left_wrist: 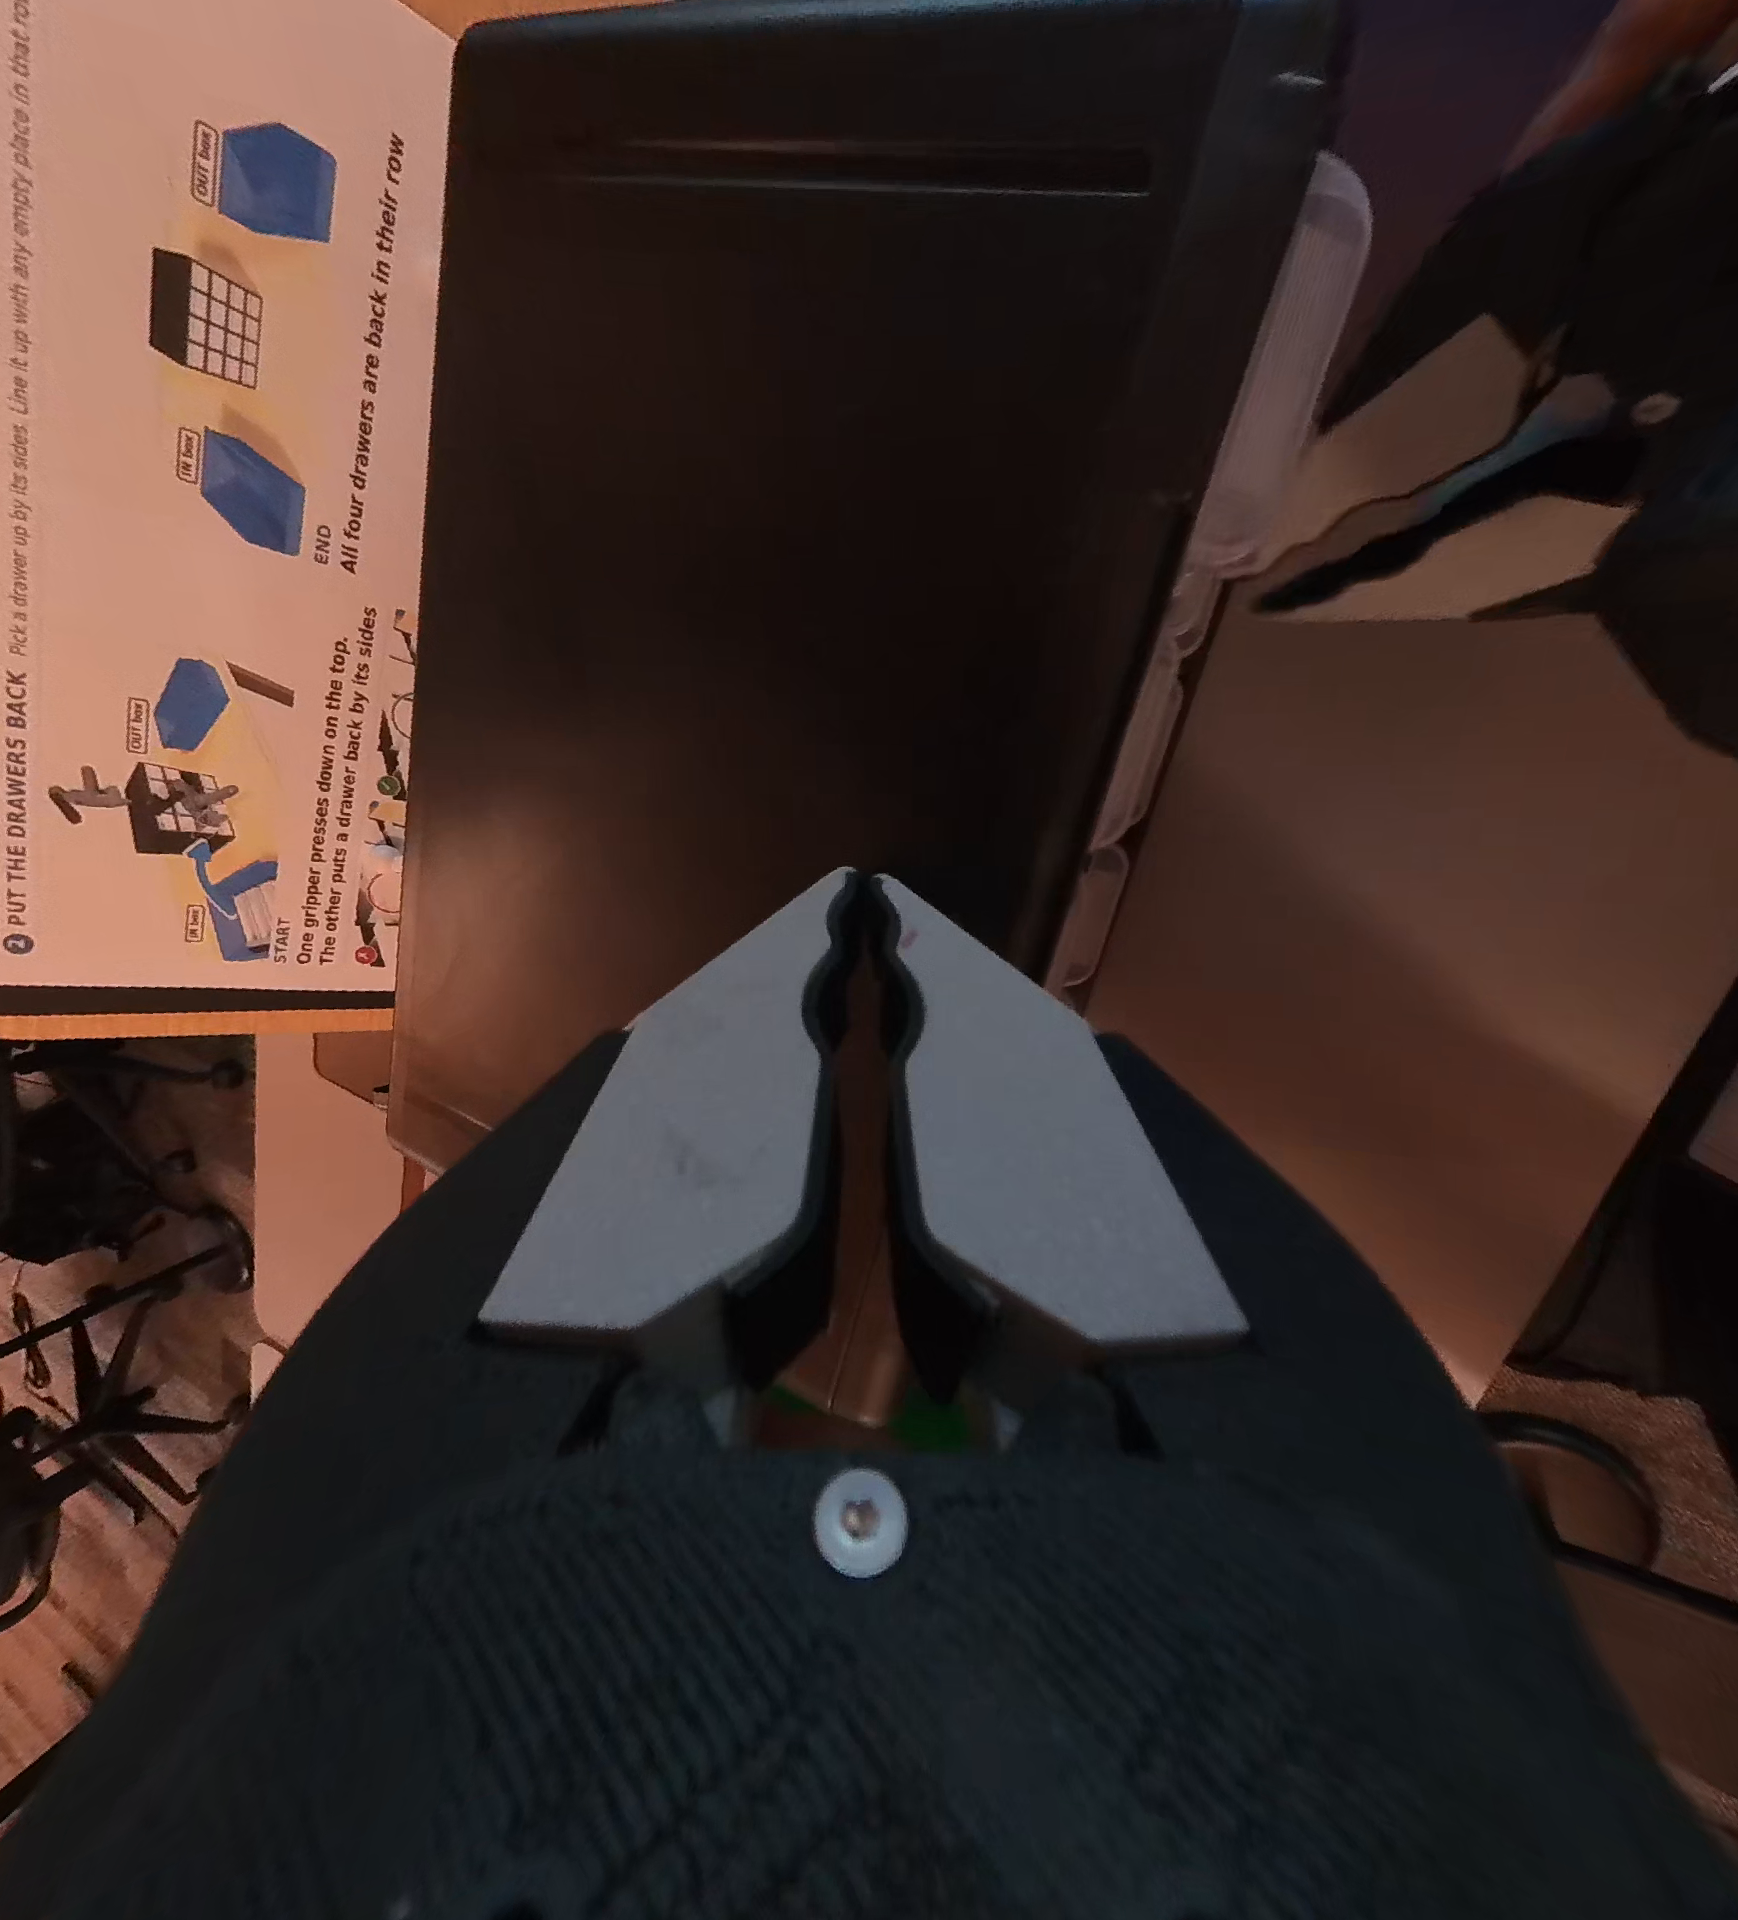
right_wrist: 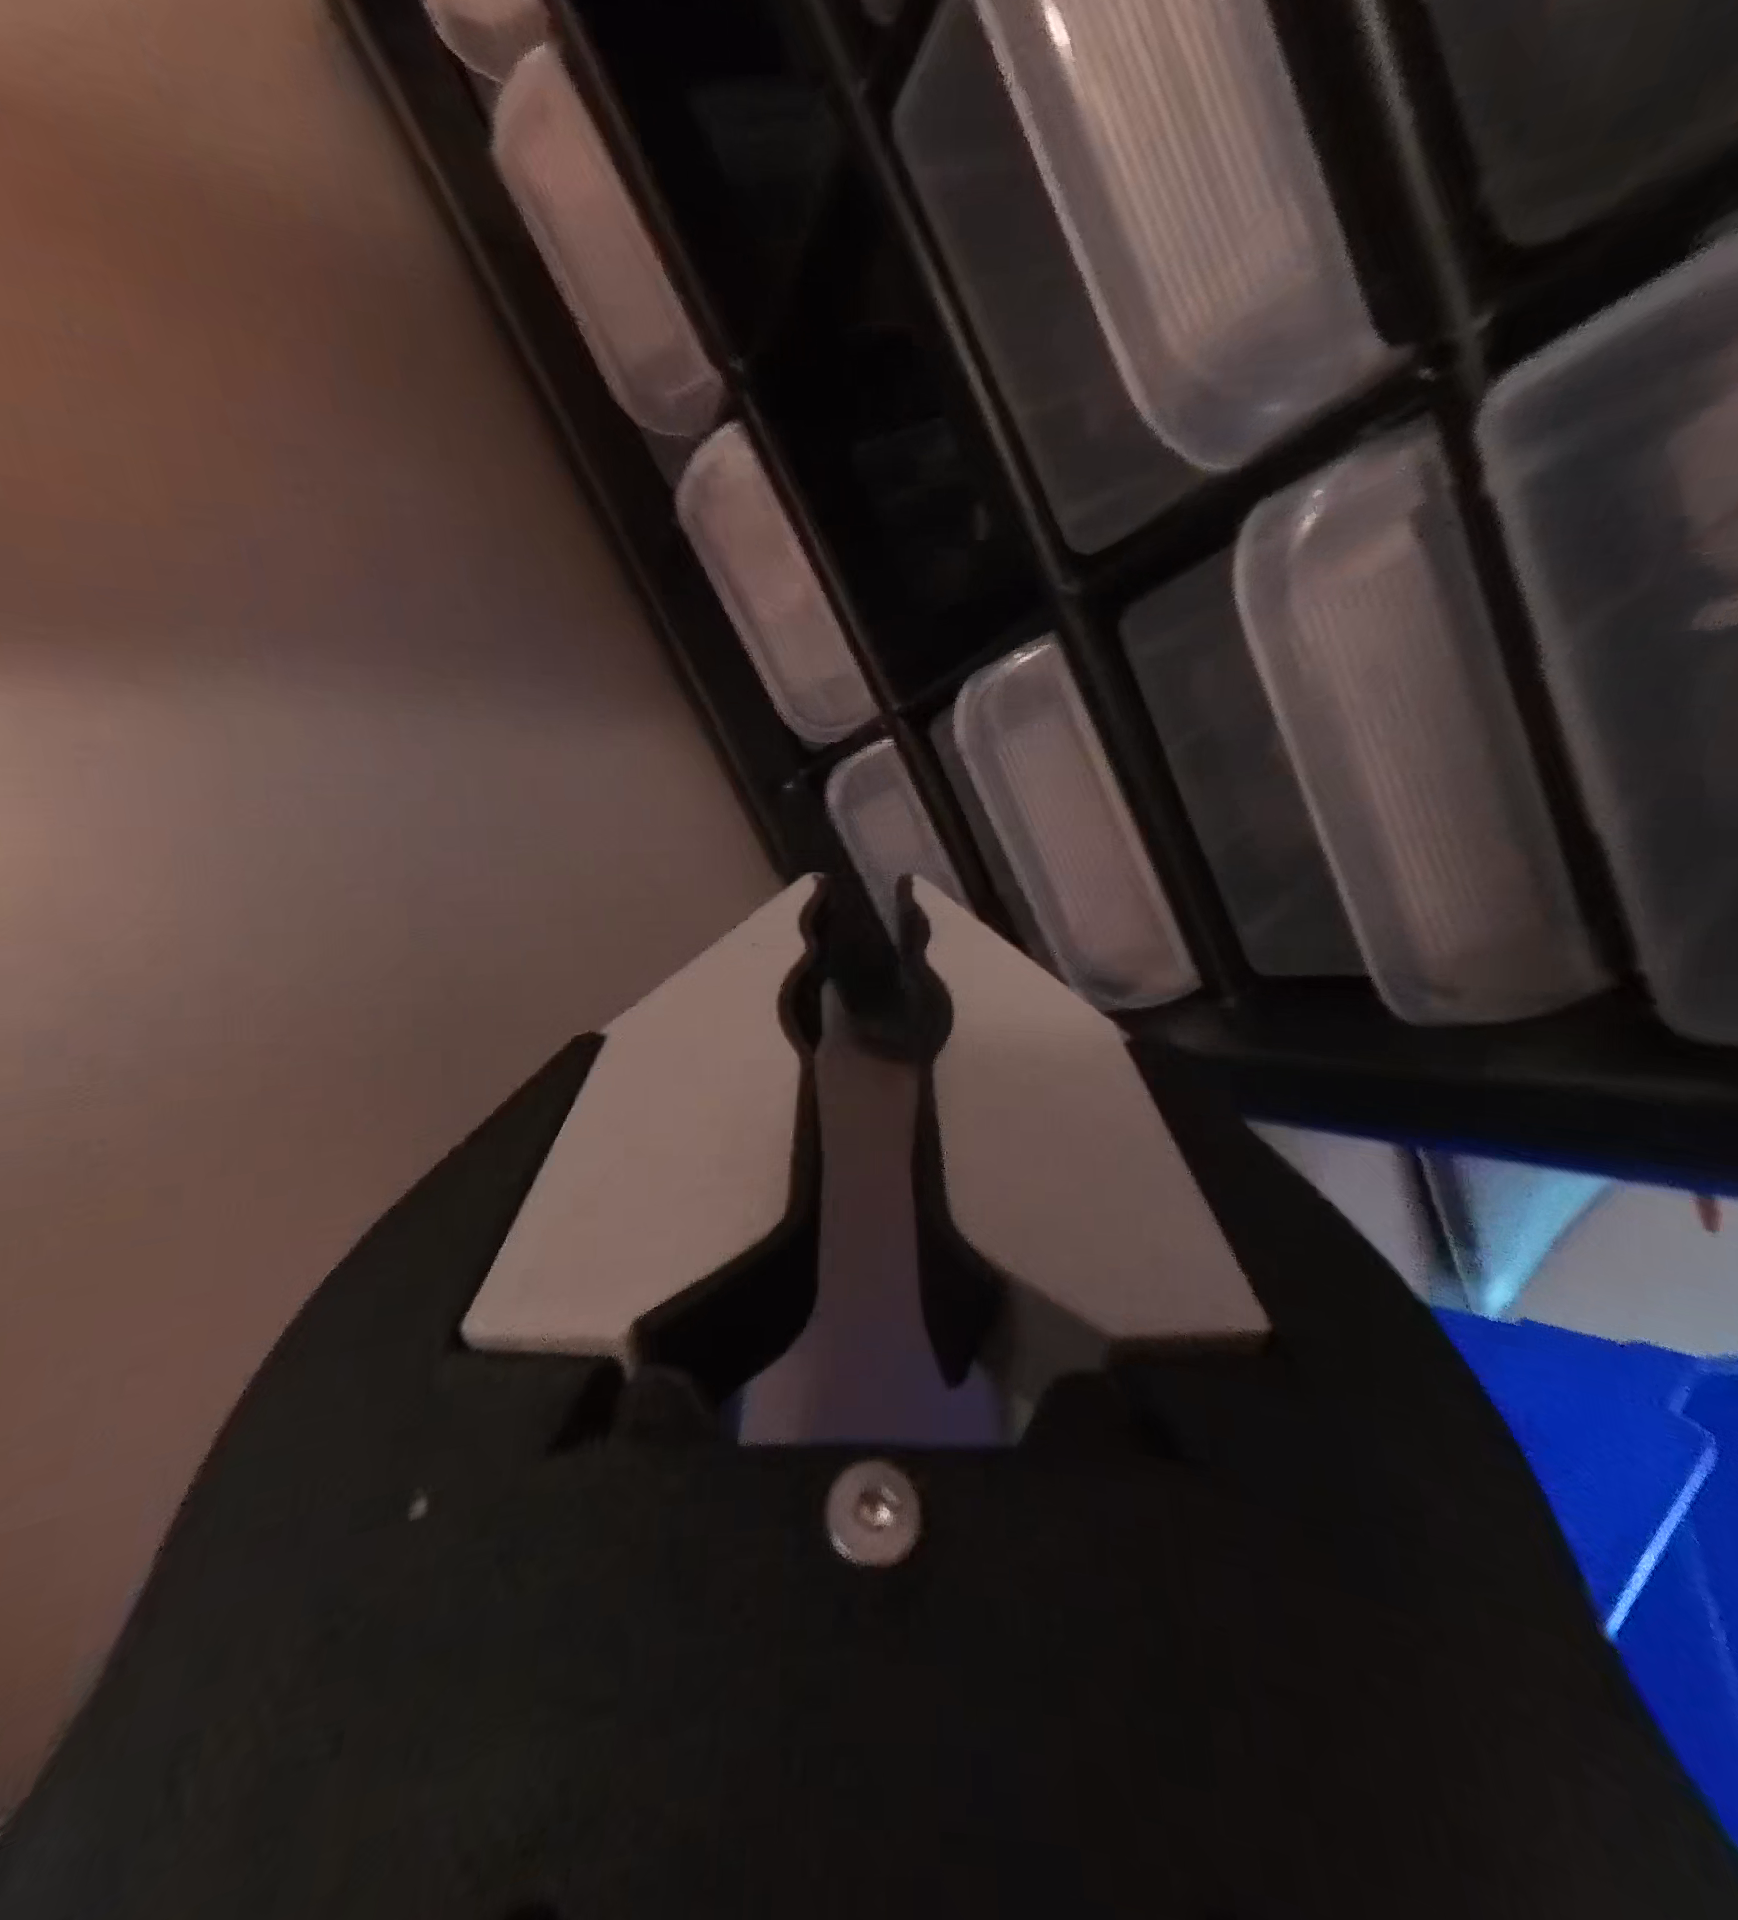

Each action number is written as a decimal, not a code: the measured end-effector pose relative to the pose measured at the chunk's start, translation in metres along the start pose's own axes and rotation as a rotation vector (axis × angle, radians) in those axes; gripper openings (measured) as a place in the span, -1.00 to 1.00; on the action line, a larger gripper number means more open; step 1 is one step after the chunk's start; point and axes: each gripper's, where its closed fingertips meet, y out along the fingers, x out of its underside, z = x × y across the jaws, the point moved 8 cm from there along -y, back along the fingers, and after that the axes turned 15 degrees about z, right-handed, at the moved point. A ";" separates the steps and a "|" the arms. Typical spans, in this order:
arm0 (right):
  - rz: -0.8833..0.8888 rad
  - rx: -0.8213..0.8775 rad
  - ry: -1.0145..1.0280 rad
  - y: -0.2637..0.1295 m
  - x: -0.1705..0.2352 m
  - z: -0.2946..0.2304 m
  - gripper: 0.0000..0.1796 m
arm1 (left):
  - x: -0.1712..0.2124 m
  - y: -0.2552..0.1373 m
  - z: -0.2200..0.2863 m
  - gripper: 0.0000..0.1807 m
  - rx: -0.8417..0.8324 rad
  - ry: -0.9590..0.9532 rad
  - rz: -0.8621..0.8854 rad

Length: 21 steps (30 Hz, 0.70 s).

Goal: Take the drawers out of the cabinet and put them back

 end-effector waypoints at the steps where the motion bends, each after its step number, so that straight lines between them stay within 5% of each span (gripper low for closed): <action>1: 0.026 -0.042 -0.004 -0.004 -0.001 -0.005 -0.90 | 0.000 0.000 0.000 -1.00 -0.002 0.000 0.001; 7: 0.235 -0.379 0.064 -0.014 -0.004 -0.055 -0.81 | 0.002 -0.002 0.004 -1.00 -0.053 0.034 0.027; 9: 0.211 -0.442 0.103 -0.006 0.011 -0.069 -0.62 | 0.009 -0.007 0.006 -1.00 -0.084 0.051 0.022; 15: 0.369 -0.505 0.242 -0.017 0.032 -0.069 -0.68 | 0.052 -0.075 0.014 -1.00 -0.172 0.047 0.082; 17: 0.392 -0.496 0.245 -0.021 0.034 -0.068 -0.68 | 0.076 -0.102 0.018 -0.62 -0.168 -0.002 0.110; 21: 0.366 -0.480 0.209 -0.018 0.035 -0.070 -0.57 | 0.147 -0.142 0.017 -0.37 -0.205 -0.041 0.048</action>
